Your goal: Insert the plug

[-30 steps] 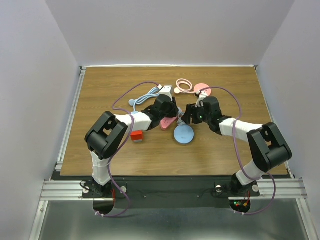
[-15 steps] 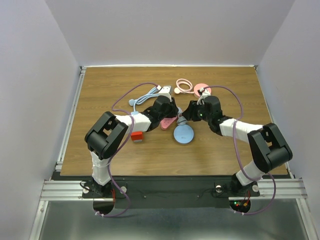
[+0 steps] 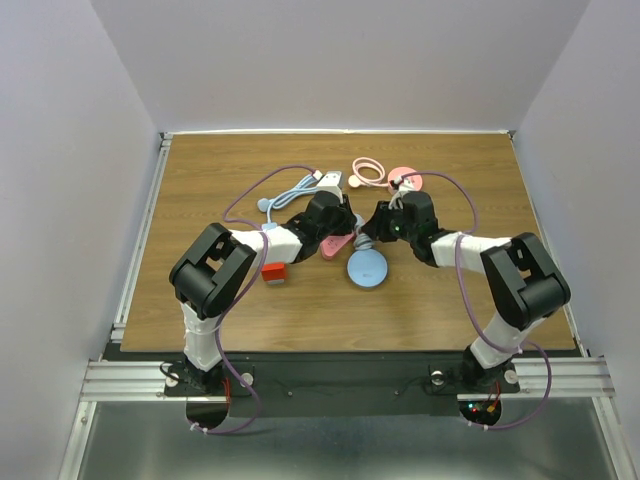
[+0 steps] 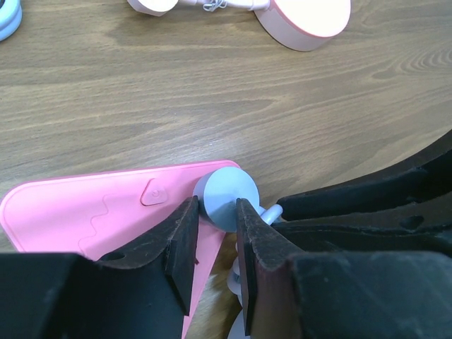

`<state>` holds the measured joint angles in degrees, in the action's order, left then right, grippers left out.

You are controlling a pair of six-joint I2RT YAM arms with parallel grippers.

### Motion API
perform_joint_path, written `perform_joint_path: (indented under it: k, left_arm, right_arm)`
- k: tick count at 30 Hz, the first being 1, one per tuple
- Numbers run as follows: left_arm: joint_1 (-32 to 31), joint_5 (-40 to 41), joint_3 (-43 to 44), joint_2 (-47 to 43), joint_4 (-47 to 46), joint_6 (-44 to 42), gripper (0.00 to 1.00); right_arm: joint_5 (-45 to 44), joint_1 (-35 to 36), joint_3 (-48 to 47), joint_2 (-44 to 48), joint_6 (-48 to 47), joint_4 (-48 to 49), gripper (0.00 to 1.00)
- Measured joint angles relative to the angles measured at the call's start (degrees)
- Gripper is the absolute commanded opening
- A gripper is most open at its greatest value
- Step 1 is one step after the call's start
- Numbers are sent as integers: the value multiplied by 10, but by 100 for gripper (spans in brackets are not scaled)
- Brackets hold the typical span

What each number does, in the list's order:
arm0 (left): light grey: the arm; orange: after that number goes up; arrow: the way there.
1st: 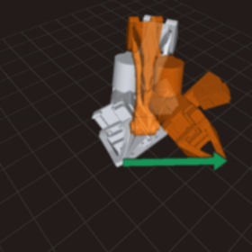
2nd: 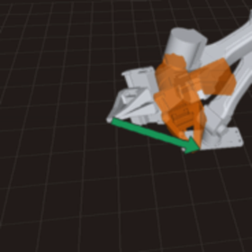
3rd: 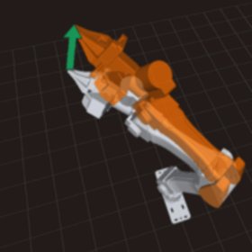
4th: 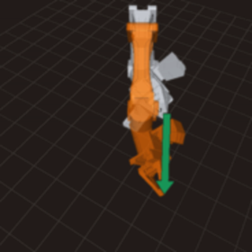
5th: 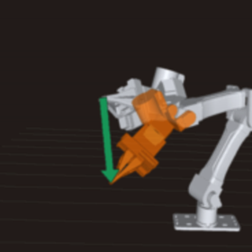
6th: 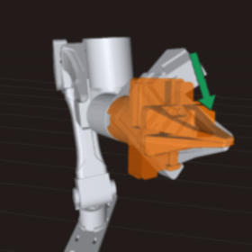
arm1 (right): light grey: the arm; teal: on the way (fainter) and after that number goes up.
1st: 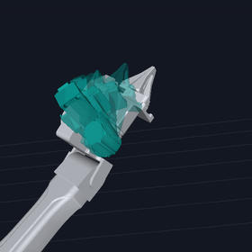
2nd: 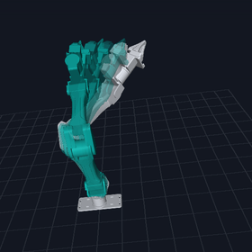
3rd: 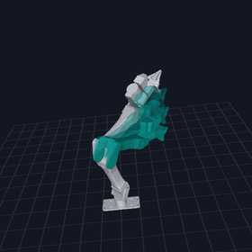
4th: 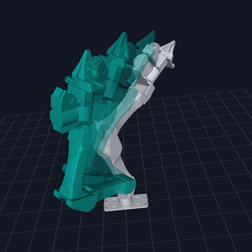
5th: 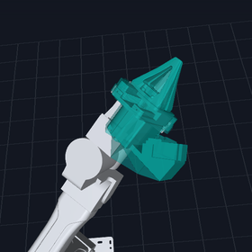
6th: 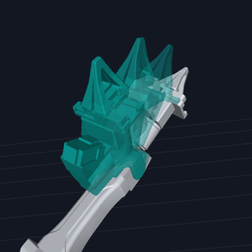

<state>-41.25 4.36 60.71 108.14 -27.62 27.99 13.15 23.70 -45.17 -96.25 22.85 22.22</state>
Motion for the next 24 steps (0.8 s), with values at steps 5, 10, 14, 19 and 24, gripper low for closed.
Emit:
perform_joint_path:
  k: [5,10,14,19,24]
  left_arm:
    - [0,0,0,0,0,0,31]
    - [2,1,0,0,0,0,24]
    - [3,1,0,0,1,0,19]
    - [3,1,0,2,1,0,16]
    - [5,0,7,9,0,0,11]
  right_arm:
    - [5,0,-4,-9,-2,8,18]
    - [9,-1,-10,-19,-6,15,2]
    - [8,0,-13,-20,-12,10,0]
    - [7,0,-20,-20,-19,-5,0]
    - [-7,15,-23,-21,-19,-7,0]
